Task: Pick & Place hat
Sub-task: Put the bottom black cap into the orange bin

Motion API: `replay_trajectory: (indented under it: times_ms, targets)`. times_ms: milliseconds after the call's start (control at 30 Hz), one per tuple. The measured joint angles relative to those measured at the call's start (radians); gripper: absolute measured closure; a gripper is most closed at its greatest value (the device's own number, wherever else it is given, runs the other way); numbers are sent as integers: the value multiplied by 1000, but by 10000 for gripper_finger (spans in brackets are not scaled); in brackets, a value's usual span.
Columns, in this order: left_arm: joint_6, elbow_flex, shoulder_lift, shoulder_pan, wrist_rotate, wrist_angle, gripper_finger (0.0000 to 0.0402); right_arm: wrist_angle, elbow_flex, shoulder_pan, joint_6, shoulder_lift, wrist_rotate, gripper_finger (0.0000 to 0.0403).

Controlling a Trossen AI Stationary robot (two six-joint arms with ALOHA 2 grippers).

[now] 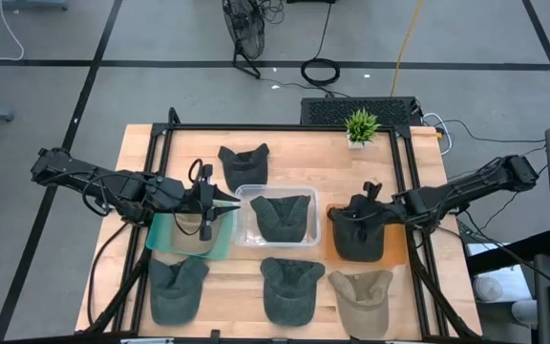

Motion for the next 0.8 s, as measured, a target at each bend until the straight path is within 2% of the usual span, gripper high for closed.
replay_trajectory:
  times_ms: [100, 167, 300, 400, 667, 800]
  targets:
    - [0, 0, 0, 0, 0, 0, 321, 15, 0, -1, -33, -45, 51, 365]
    - [-2, 0, 0, 0, 0, 0, 321, 26, 0, -1, -38, -70, 39, 365]
    - [-6, 0, 0, 0, 0, -2, 321, 9, 0, 8, -10, -100, -136, 365]
    - [-5, 0, 0, 0, 0, -1, 321, 12, 0, 43, -3, -102, -187, 365]
    - [-5, -1, 8, 0, 0, -1, 321, 46, 0, 128, -53, -90, -160, 375]
    - [3, -1, 7, 0, 0, 2, 321, 219, 0, 156, -221, -80, -75, 379]
